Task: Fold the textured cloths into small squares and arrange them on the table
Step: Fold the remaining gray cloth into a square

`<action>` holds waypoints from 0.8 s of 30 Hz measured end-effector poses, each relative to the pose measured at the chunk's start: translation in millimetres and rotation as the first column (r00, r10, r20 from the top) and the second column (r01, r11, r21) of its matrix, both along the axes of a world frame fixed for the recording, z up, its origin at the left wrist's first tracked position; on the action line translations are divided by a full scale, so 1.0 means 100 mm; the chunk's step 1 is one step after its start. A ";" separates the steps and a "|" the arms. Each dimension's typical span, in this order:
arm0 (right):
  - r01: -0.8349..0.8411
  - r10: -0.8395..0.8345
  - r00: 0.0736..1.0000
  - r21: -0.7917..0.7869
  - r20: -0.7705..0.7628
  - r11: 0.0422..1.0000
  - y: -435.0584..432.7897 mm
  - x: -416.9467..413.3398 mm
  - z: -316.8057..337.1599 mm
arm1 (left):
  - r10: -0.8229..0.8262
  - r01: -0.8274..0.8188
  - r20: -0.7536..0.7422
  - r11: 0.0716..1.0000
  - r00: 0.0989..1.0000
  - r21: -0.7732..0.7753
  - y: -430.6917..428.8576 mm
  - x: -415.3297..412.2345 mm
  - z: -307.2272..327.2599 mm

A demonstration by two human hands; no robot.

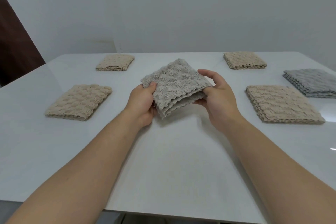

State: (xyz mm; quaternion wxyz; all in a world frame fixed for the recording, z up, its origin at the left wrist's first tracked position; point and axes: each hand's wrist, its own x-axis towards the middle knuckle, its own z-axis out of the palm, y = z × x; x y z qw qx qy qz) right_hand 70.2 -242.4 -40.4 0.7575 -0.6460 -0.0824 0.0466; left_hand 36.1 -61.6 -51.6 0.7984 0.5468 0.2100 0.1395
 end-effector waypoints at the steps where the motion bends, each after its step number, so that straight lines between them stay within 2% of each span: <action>1: -0.012 0.012 1.000 0.000 -0.007 1.000 0.00 0.00 0.00 | 0.023 -0.023 0.019 1.000 1.000 0.018 0.00 0.00 0.00; 5: -0.135 0.149 0.981 0.106 -0.128 0.985 -0.04 0.02 0.00 | 0.081 -0.095 0.061 0.953 0.995 0.288 0.03 -0.02 0.03; 8: -0.248 0.313 0.916 0.260 -0.250 0.933 -0.14 0.05 0.04 | 0.051 -0.074 0.084 0.948 0.995 0.309 0.02 -0.05 0.07; 9: -0.253 0.327 0.905 0.273 -0.273 0.928 -0.17 0.06 0.06 | 0.041 -0.071 0.100 0.945 0.994 0.319 0.01 -0.06 0.08; 11: -0.225 0.258 0.925 0.145 -0.280 0.964 -0.20 0.05 0.09 | 0.027 -0.074 0.134 0.929 0.991 0.362 -0.01 -0.07 0.08; 12: -0.200 0.204 0.946 0.040 -0.253 0.979 -0.19 0.04 0.09 | 0.026 -0.083 0.152 0.918 0.988 0.388 -0.02 -0.08 0.08; 14: -0.070 0.058 0.997 -0.232 -0.058 0.970 -0.13 0.01 0.07 | 0.021 -0.103 0.182 0.884 0.983 0.455 -0.07 -0.10 0.07; 16: 0.114 -0.020 0.976 -0.434 0.217 0.894 -0.08 -0.02 0.02 | 0.021 -0.124 0.204 0.851 0.979 0.511 -0.12 -0.10 0.06; 17: 0.178 -0.023 0.952 -0.494 0.304 0.851 -0.07 -0.03 -0.01 | 0.030 -0.143 0.216 0.834 0.976 0.532 -0.14 -0.10 0.04; 20: 0.284 -0.048 0.912 -0.541 0.408 0.792 -0.05 -0.06 -0.01 | 0.099 -0.243 0.261 0.756 0.960 0.608 -0.17 -0.08 0.01; 24: 0.308 -0.053 0.896 -0.532 0.441 0.789 0.03 -0.08 -0.02 | 0.164 -0.337 0.306 0.646 0.938 0.685 -0.19 -0.09 0.01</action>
